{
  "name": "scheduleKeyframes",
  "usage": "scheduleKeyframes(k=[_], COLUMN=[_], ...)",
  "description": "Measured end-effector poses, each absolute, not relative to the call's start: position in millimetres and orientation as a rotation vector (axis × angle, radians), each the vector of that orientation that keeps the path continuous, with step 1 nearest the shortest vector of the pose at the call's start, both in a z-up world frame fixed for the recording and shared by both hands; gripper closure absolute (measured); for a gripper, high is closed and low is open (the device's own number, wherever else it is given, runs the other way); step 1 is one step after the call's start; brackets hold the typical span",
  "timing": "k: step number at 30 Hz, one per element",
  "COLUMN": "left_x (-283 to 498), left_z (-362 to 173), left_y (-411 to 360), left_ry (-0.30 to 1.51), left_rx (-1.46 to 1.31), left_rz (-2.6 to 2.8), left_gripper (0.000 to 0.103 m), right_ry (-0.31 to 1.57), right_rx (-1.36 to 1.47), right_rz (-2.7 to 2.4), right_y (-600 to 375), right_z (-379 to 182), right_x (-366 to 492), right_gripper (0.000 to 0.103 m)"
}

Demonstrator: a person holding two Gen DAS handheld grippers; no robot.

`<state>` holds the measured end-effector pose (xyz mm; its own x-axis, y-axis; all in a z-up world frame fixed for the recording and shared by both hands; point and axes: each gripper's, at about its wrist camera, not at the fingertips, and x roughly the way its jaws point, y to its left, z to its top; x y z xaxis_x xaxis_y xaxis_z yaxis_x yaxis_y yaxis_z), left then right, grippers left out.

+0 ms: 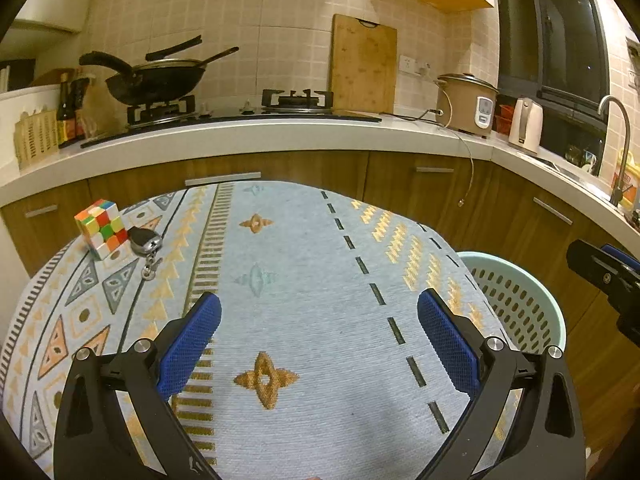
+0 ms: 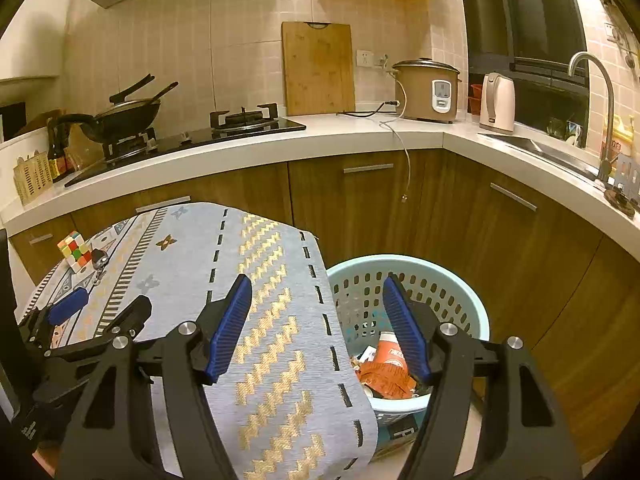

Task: Collect trash

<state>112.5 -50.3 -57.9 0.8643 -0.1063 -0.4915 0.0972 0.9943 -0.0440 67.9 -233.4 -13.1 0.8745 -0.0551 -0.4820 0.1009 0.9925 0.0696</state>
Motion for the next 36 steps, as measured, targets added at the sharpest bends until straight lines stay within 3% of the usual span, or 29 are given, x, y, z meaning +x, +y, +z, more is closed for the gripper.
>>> scheduleKeyframes(k=[36], left_x=[117.0], left_z=[-58.9], left_y=[-50.6], left_ry=[0.545], left_rx=[-0.03], left_rz=[-0.109], left_gripper=[0.008], right_ry=[0.507], right_rx=[0.087], right_rz=[-0.08], right_y=[-232.6], right_z=[-13.6], right_x=[66.9], right_gripper=[0.035])
